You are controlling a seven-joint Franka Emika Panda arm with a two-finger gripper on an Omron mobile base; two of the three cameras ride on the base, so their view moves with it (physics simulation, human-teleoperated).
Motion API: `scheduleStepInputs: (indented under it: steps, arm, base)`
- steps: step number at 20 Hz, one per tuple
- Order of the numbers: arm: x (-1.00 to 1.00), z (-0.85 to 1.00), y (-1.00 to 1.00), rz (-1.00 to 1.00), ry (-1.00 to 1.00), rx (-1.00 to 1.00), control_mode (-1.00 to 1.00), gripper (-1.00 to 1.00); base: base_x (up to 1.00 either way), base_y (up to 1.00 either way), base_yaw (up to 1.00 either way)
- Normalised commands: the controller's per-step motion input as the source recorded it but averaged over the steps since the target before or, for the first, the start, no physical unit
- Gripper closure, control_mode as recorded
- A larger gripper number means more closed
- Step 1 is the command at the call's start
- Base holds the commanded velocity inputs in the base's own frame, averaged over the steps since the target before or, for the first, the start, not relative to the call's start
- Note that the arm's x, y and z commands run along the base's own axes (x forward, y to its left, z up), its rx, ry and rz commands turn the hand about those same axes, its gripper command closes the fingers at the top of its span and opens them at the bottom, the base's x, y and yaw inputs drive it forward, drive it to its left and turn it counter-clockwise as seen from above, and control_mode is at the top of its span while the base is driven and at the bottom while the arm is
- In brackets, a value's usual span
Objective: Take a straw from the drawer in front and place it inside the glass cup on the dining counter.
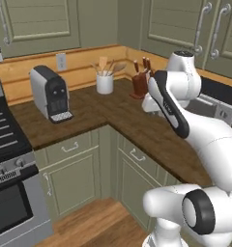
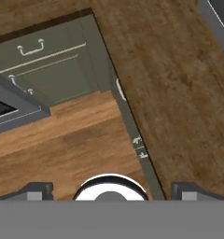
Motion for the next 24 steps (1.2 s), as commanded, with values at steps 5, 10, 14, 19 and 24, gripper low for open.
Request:
scheduleStepInputs:
  steps: [5, 10, 14, 19, 24]
  arm:
    - [0.00, -0.18, -0.04, 0.26, 0.00, -0.02, -1.00, -1.00]
    - [0.07, -0.52, 0.79, 0.05, 0.00, -0.30, -1.00, -1.00]
    - [0.06, -0.63, 0.60, 0.00, 0.00, -0.41, -1.00, -1.00]
    - [0.01, -0.64, 0.29, 0.00, -0.04, -0.41, -1.00, -1.00]
    - [0.10, -0.60, 0.12, 0.00, -0.02, -0.40, -1.00, -1.00]
  base:
    - [0.00, 0.00, 0.00]
    - [0.00, 0.00, 0.00]
    - [0.00, 0.00, 0.00]
    - [0.00, 0.00, 0.00]
    - [0.00, 0.00, 0.00]
